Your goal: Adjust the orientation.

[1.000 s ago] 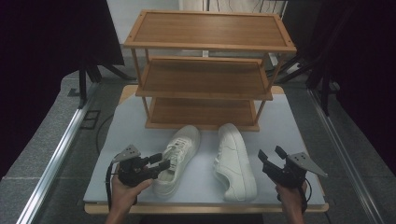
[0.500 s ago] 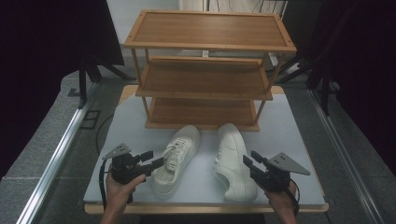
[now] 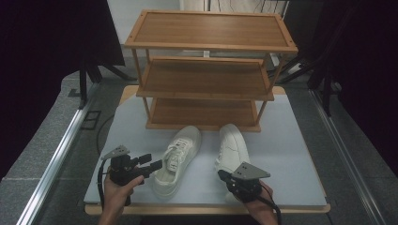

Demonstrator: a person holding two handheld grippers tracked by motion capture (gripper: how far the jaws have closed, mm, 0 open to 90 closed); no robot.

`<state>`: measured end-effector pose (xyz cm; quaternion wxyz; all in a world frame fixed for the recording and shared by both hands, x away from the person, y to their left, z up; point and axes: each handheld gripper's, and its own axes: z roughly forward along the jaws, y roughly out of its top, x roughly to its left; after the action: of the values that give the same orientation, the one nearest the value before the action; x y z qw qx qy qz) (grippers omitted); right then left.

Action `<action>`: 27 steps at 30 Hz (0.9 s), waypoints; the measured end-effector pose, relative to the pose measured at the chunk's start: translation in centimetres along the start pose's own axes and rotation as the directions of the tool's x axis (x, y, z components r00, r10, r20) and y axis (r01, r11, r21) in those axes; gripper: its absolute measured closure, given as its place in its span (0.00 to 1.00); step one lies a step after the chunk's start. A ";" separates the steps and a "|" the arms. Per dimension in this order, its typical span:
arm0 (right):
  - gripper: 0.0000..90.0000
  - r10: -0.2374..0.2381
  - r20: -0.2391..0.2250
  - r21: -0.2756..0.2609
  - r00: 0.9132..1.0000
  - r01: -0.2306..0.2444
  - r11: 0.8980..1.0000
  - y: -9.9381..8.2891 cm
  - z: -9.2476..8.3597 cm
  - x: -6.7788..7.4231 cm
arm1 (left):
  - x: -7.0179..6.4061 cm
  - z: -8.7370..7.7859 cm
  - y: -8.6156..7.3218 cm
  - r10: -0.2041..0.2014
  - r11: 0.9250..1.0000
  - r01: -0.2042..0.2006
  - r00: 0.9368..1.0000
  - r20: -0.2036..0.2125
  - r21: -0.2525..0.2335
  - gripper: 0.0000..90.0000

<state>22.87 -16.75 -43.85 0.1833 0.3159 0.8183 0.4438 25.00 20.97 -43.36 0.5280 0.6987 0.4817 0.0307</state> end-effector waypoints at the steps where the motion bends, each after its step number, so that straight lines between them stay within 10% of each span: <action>1: 0.98 -0.008 0.009 0.016 1.000 0.008 1.000 0.0 0.0 0.2 | 0.1 -0.1 0.0 -0.003 1.000 0.003 1.000 -0.003 0.001 0.38; 27: 0.98 0.023 0.015 0.058 1.000 -0.024 0.998 -0.3 -1.0 -0.9 | 0.4 -0.4 -0.2 -0.023 0.999 0.024 1.000 -0.007 0.038 0.38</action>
<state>22.79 -18.08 -43.57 0.1747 0.3339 0.8259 0.4194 24.86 21.54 -43.49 0.5133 0.7029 0.4922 0.0175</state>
